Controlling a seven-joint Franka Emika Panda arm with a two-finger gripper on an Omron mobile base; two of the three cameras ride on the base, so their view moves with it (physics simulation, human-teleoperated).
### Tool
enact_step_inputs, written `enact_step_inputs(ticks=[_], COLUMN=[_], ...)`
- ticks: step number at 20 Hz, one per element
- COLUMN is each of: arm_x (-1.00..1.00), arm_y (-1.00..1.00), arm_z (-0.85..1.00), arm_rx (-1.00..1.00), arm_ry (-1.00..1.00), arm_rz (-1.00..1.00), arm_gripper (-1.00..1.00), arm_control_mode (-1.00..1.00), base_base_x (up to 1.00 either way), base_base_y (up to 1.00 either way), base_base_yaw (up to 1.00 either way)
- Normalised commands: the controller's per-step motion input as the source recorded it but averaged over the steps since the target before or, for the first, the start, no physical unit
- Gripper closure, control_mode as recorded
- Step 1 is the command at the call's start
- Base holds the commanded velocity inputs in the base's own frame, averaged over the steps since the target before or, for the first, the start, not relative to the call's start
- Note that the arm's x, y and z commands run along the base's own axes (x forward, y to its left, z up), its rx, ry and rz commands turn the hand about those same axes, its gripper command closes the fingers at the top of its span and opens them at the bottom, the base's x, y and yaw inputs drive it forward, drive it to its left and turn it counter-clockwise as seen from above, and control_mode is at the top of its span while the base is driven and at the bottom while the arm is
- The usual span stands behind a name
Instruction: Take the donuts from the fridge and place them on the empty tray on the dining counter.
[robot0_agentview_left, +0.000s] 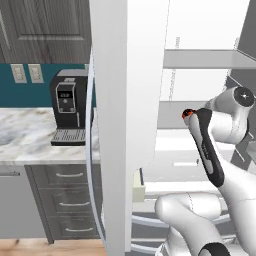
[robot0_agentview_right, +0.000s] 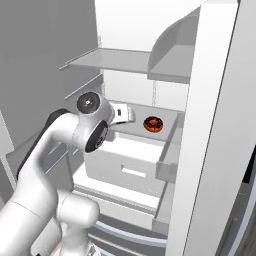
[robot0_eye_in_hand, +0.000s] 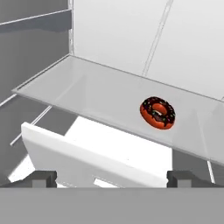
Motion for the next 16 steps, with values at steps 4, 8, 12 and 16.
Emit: enact_step_inputs(ticks=[4,8,12,16], arm_x=[0.0,0.0,0.28,0.49], arm_y=[-0.38,-0.2,0.0,0.0], arm_z=[-0.23,-0.53,-0.5,-0.14], arm_rx=[0.0,0.02,0.07,0.09], arm_ry=[0.02,-0.07,-0.04,0.01], arm_rz=[-0.11,-0.06,0.0,0.0], arm_gripper=[-1.0,-1.0,-1.0,-1.0], arm_control_mode=[-1.0,-1.0,-1.0,-1.0], base_base_x=[0.0,0.0,0.0,0.0], base_base_y=[0.0,0.0,0.0,0.0], base_base_yaw=[0.0,0.0,0.0,0.0])
